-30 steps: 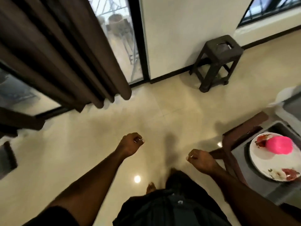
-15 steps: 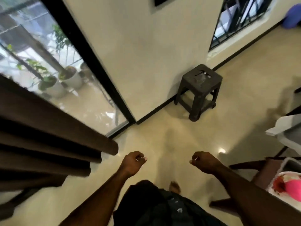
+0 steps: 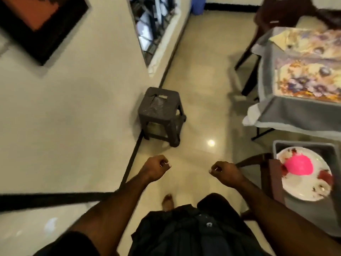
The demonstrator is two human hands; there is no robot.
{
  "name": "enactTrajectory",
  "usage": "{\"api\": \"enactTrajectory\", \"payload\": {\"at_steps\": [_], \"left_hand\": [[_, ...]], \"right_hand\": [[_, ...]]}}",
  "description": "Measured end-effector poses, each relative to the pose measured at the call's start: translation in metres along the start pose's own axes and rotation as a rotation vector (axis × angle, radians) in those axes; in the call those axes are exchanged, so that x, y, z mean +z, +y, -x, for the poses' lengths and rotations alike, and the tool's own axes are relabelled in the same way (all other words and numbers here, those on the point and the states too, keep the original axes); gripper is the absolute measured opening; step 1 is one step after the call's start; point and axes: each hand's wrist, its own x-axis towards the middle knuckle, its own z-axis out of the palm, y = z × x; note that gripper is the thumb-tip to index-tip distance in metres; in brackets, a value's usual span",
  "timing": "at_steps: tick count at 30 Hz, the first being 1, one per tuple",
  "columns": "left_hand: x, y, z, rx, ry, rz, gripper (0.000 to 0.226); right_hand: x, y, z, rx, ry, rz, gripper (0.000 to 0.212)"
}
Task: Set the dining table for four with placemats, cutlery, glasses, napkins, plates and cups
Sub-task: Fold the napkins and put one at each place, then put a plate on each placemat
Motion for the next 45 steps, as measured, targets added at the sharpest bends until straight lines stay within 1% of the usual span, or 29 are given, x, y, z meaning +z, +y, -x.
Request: {"api": "enactTrajectory", "payload": {"at_steps": [2,4,6,8,9,12,14,16,18,21,24,26,29,32,33,35,37,39,40,41,43,45], "left_hand": [[0.000,0.037,-0.041,0.079,-0.077,-0.066,0.025],[0.004,0.071,-0.076,0.140,-0.115,-0.113,0.025],[0.022,0.105,-0.109,0.209,-0.175,-0.176,0.023],[0.045,0.136,-0.136,0.248,-0.253,-0.233,0.022],[0.056,0.148,-0.145,0.250,-0.285,-0.251,0.021],[0.091,0.199,-0.172,0.269,-0.372,-0.314,0.022],[0.113,0.238,-0.187,0.306,-0.416,-0.349,0.024],[0.139,0.289,-0.203,0.345,-0.462,-0.366,0.026],[0.166,0.338,-0.221,0.386,-0.505,-0.374,0.028],[0.209,0.399,-0.245,0.458,-0.637,-0.453,0.031],[0.261,0.448,-0.270,0.516,-0.774,-0.562,0.027],[0.304,0.477,-0.286,0.564,-0.862,-0.642,0.022],[0.368,0.510,-0.309,0.643,-0.995,-0.721,0.023],[0.429,0.535,-0.329,0.701,-1.098,-0.789,0.016],[0.445,0.540,-0.337,0.712,-1.105,-0.825,0.013],[0.473,0.548,-0.353,0.726,-1.103,-0.864,0.010],[0.497,0.551,-0.367,0.742,-1.084,-0.890,0.008],[0.511,0.552,-0.376,0.754,-1.053,-0.927,0.010],[0.519,0.550,-0.381,0.764,-1.043,-0.964,0.010],[0.526,0.550,-0.383,0.786,-1.037,-0.997,0.010],[0.539,0.547,-0.383,0.855,-1.039,-1.061,0.014],[0.552,0.549,-0.374,0.961,-1.049,-1.092,0.017]], "right_hand": [[-0.007,0.019,0.002,0.083,0.038,-0.099,0.026],[-0.014,0.041,0.006,0.154,0.043,-0.162,0.025],[-0.026,0.076,0.006,0.234,0.082,-0.246,0.028],[-0.040,0.113,0.005,0.315,0.142,-0.325,0.034],[-0.046,0.126,0.005,0.344,0.152,-0.351,0.034],[-0.074,0.171,0.004,0.404,0.231,-0.390,0.019],[-0.097,0.191,0.009,0.438,0.238,-0.440,0.018],[-0.121,0.219,0.011,0.463,0.254,-0.444,0.021],[-0.144,0.246,0.012,0.527,0.291,-0.483,0.021],[-0.172,0.283,0.012,0.615,0.358,-0.576,0.016],[-0.186,0.312,0.017,0.726,0.453,-0.728,0.010],[-0.180,0.331,0.023,0.851,0.531,-0.867,0.014],[-0.151,0.350,0.020,1.004,0.602,-1.047,0.019],[-0.116,0.369,-0.006,1.134,0.646,-1.235,0.024],[-0.107,0.373,-0.020,1.172,0.645,-1.293,0.028],[-0.097,0.384,-0.050,1.190,0.669,-1.417,0.043],[-0.101,0.401,-0.079,1.176,0.731,-1.640,0.060],[-0.112,0.417,-0.103,1.143,0.789,-1.878,0.066],[-0.114,0.427,-0.115,1.140,0.801,-1.945,0.064],[-0.116,0.437,-0.125,1.152,0.820,-1.947,0.060],[-0.112,0.456,-0.139,1.238,0.815,-1.784,0.054],[-0.108,0.469,-0.142,1.281,0.758,-1.669,0.052]]}}
